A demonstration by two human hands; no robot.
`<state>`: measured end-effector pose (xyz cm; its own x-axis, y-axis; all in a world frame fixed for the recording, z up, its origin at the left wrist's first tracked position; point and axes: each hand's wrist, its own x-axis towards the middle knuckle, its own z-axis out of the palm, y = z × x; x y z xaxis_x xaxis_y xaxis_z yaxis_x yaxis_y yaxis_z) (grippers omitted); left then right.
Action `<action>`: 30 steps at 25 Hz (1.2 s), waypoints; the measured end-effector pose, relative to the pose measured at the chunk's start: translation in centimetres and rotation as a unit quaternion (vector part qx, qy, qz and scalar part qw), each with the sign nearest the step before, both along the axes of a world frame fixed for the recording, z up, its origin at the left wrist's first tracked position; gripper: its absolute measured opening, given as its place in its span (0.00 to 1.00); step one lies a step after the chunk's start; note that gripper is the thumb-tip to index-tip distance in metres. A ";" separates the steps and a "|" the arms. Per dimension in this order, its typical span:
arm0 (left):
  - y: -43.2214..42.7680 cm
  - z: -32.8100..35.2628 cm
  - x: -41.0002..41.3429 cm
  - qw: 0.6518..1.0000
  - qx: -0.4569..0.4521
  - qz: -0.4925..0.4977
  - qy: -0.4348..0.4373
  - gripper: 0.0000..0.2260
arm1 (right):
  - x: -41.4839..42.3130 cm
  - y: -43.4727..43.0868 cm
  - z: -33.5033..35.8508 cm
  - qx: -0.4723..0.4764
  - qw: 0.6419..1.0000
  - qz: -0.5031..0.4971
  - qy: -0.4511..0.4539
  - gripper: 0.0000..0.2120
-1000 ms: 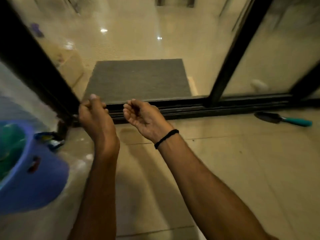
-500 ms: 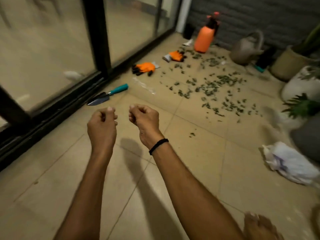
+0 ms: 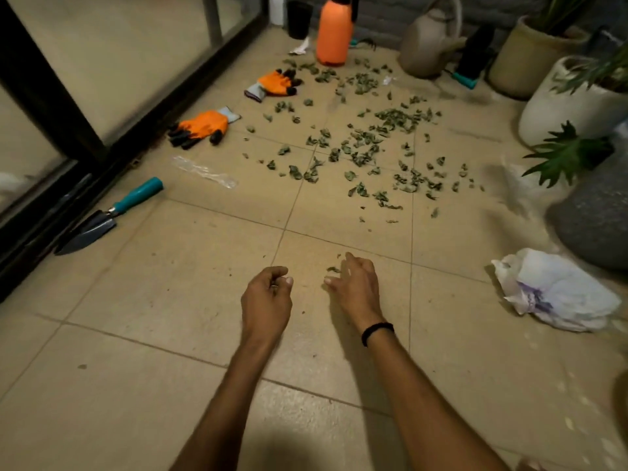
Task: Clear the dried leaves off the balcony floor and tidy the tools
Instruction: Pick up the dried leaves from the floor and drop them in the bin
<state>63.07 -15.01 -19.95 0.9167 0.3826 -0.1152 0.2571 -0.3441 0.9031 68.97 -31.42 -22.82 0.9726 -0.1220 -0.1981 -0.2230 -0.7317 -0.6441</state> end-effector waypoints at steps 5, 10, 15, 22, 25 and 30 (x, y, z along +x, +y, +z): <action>-0.7 -1.3 2.6 0.999 0.038 -0.011 0.001 0.11 | 0.9 1.8 -2.9 -0.132 0.985 0.066 -0.089 0.01; -0.9 -2.1 5.9 0.994 0.098 -0.037 -0.010 0.10 | 1.2 1.8 -4.7 -0.060 0.987 0.056 -0.140 0.07; -3.3 0.3 10.8 0.975 0.181 -0.126 -0.018 0.10 | 5.7 -1.6 -3.1 0.151 0.973 -0.151 -0.087 0.07; -10.1 9.4 20.5 0.900 0.340 -0.269 0.050 0.09 | 9.8 -11.4 -1.8 0.367 0.852 -0.372 0.017 0.10; -13.1 12.6 24.1 0.869 0.393 -0.292 0.066 0.10 | 10.1 -11.2 0.9 0.327 0.880 -0.343 0.043 0.09; -14.9 9.4 26.1 0.840 0.435 -0.316 0.073 0.07 | 11.9 -10.3 3.1 0.265 0.934 -0.236 0.035 0.10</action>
